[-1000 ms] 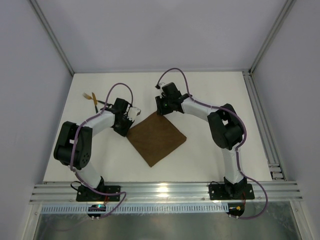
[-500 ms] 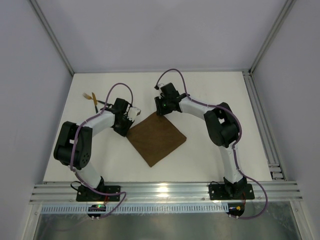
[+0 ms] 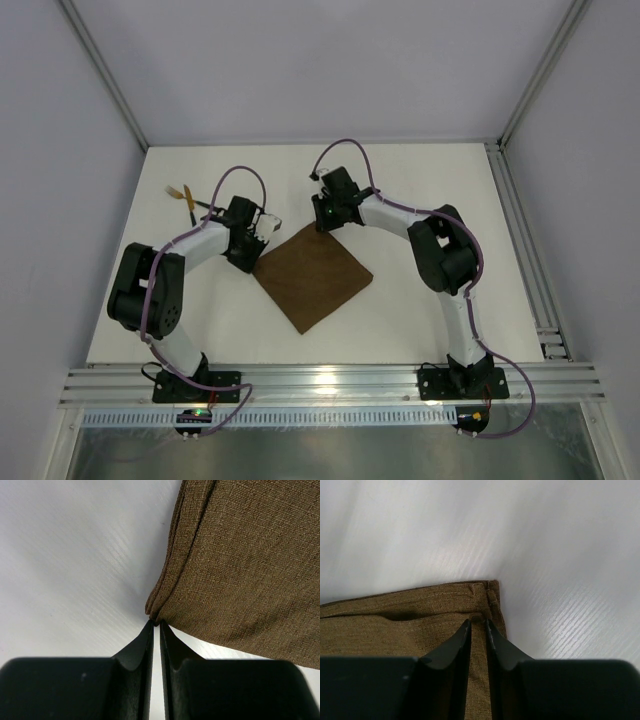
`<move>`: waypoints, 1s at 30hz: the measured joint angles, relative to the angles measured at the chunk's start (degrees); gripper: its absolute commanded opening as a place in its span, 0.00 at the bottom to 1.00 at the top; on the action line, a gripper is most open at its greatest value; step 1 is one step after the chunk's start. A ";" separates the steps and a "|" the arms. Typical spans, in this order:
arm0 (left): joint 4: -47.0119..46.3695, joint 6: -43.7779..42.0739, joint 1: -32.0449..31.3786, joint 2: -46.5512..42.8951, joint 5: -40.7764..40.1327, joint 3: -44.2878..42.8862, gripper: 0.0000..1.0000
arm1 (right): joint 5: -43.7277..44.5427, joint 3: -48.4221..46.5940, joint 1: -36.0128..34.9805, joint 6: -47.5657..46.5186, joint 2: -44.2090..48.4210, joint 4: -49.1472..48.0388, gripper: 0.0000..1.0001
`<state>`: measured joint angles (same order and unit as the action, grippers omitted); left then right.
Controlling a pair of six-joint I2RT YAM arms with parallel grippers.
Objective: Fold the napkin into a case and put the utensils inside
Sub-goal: Pick up the top corner of the square-folded napkin from the center of the board, then fold the top corner of the square-folded napkin at the center of the board.
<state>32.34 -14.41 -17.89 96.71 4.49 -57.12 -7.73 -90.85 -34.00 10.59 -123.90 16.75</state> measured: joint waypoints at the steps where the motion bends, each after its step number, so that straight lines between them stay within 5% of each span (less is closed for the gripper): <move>1: 0.00 0.02 0.00 0.00 0.02 0.00 0.09 | -0.02 0.35 0.00 0.04 0.00 -0.37 0.20; 9: 0.02 0.00 0.00 0.00 0.00 0.00 0.09 | -0.13 2.60 0.00 0.07 0.26 -2.64 0.03; 21: 0.02 0.02 0.00 0.00 -0.44 0.00 0.09 | -3.82 5.84 0.09 0.07 1.99 -5.03 0.03; 24: 0.02 0.02 0.00 0.00 -0.46 0.00 0.15 | -5.29 7.80 0.09 0.00 3.43 -6.16 0.03; 30: 0.31 -0.68 0.00 -0.94 -0.83 0.00 0.46 | -7.23 10.47 0.09 -0.26 6.56 -7.74 0.03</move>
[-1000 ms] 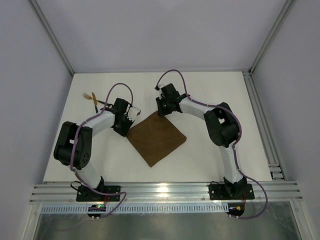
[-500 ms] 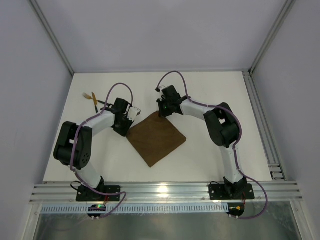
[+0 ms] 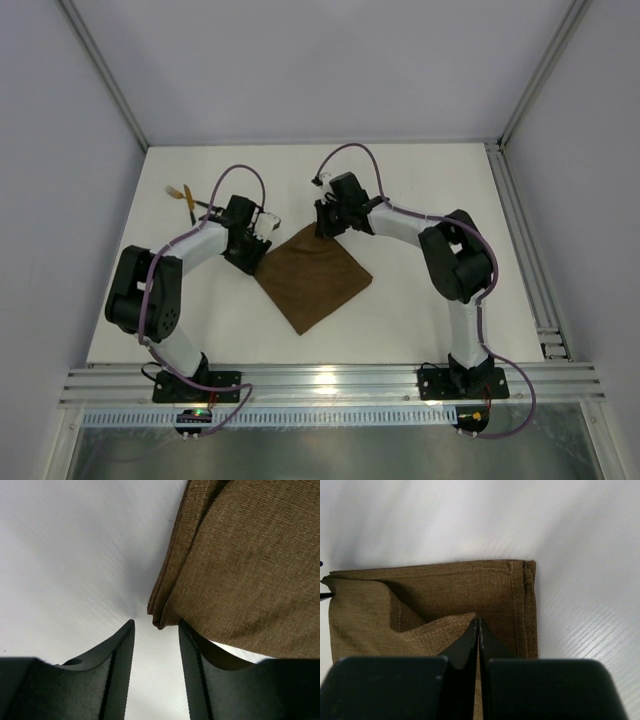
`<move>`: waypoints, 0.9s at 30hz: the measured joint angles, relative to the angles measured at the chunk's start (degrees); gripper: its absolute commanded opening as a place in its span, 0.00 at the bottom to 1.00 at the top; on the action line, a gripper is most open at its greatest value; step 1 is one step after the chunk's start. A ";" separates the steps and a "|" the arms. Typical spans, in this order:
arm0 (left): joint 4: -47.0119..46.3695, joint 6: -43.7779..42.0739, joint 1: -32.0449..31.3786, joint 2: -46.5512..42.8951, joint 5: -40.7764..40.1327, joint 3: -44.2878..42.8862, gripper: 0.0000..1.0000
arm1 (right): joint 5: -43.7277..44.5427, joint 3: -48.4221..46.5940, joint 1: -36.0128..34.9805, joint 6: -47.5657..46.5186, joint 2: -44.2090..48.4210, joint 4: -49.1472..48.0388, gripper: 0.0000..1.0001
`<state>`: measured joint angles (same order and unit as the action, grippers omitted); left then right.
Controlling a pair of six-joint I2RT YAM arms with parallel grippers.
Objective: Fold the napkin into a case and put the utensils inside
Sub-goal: Fold the top corner of the square-folded napkin at the center of the board.
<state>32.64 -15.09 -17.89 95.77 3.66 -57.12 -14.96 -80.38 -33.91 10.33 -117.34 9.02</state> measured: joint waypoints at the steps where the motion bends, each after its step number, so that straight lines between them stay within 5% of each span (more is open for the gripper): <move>1: 0.28 -0.09 0.00 -0.66 0.02 0.00 0.49 | -0.37 0.07 0.00 -0.07 0.31 -0.44 0.03; 10: 3.26 -1.66 0.00 -7.76 6.97 -4.33 0.58 | -3.34 3.04 0.00 0.68 1.73 -4.39 0.03; 27: 4.17 -0.98 -2.29 -3.85 17.14 -9.31 0.59 | -4.98 21.29 -5.99 8.55 14.23 -14.82 0.03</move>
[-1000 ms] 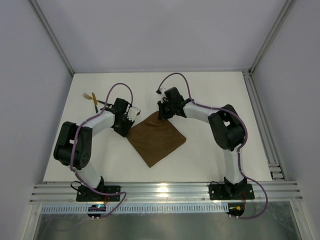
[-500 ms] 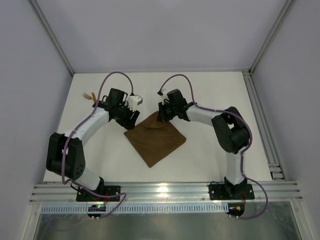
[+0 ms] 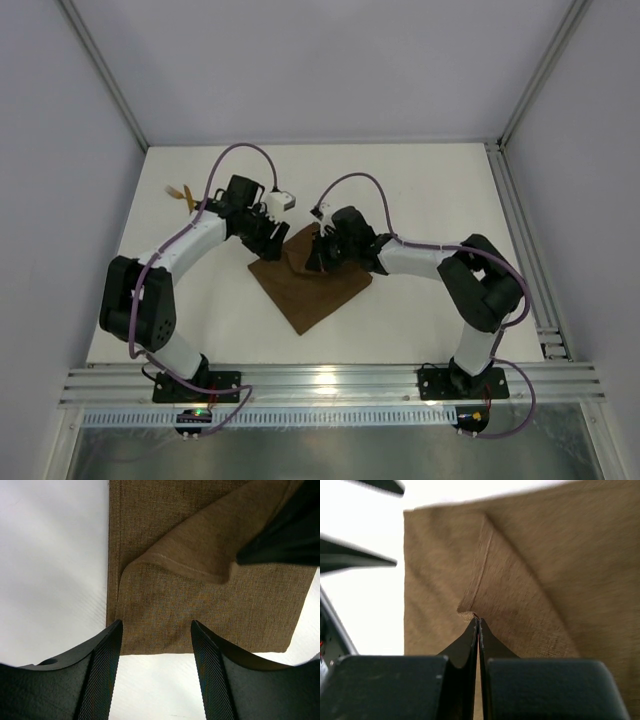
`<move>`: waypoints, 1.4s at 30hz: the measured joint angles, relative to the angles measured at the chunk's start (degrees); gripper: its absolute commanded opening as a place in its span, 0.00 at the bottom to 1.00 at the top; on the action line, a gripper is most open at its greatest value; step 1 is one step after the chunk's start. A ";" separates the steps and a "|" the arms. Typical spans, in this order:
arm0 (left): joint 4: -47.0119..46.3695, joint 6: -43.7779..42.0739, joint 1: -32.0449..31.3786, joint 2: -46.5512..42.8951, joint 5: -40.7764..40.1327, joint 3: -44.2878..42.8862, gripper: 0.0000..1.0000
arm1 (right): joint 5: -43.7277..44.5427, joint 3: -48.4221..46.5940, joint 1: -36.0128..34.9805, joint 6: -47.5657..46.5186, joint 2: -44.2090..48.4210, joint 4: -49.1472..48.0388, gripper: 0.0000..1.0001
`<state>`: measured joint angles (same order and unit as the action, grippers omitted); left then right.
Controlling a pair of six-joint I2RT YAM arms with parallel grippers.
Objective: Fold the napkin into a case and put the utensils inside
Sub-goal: Fold the top corner of the square-folded napkin at the center of the board.
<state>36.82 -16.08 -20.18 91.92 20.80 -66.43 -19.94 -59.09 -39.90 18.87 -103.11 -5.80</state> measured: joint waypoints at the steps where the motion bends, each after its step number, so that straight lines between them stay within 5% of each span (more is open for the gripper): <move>1: 0.02 0.31 0.02 0.00 -0.28 0.00 0.59 | 0.04 1.25 -0.96 0.72 0.46 -0.72 0.03; 22: -0.09 0.94 1.53 -4.74 -10.69 7.19 0.55 | -2.29 12.28 -12.94 3.06 9.25 -1.86 0.03; 42: -1.77 0.90 2.32 -4.57 -14.29 9.16 0.54 | -5.95 12.22 -14.01 -5.73 8.83 5.03 0.03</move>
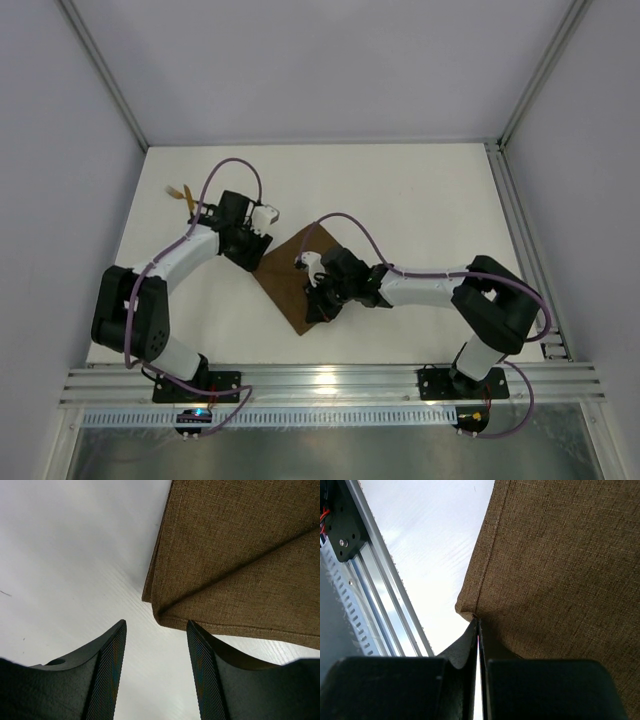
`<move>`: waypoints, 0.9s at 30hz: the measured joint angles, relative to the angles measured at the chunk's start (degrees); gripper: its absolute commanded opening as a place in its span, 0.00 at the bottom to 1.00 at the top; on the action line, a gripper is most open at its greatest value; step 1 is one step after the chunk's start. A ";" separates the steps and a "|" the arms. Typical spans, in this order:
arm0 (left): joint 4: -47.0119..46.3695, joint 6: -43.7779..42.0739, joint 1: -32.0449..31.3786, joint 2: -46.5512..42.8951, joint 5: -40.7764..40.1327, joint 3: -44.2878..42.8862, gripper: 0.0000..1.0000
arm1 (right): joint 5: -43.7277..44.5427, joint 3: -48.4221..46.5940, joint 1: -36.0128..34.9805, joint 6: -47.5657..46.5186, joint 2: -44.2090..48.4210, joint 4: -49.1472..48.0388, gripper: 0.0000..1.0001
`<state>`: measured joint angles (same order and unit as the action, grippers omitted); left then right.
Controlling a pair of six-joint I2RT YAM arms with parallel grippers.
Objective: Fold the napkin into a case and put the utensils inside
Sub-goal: Fold the top corner of the square-folded napkin at the center of the board.
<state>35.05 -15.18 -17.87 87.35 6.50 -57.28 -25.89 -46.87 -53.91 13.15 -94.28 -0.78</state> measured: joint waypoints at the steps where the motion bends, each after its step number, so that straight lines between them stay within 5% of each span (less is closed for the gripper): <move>1: -0.26 0.00 0.00 0.42 0.00 0.02 0.54 | -0.02 -0.28 0.00 -0.37 -0.24 0.20 0.03; 18: -2.16 0.00 -0.02 3.23 -1.99 0.31 0.53 | -1.01 -2.51 0.00 -1.20 -2.78 -0.02 0.04; 22: -1.33 -0.02 -0.02 1.22 -1.99 0.13 0.53 | -1.99 -2.51 0.00 -1.20 -3.89 0.02 0.46; 27: -0.17 -0.22 -0.02 -0.04 -1.90 -0.59 0.54 | -2.27 -2.54 0.00 -1.20 -3.10 0.20 0.60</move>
<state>34.87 -15.40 -17.89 87.31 4.60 -57.87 -28.16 -49.41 -53.91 11.94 -97.38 -0.58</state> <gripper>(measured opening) 0.534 0.547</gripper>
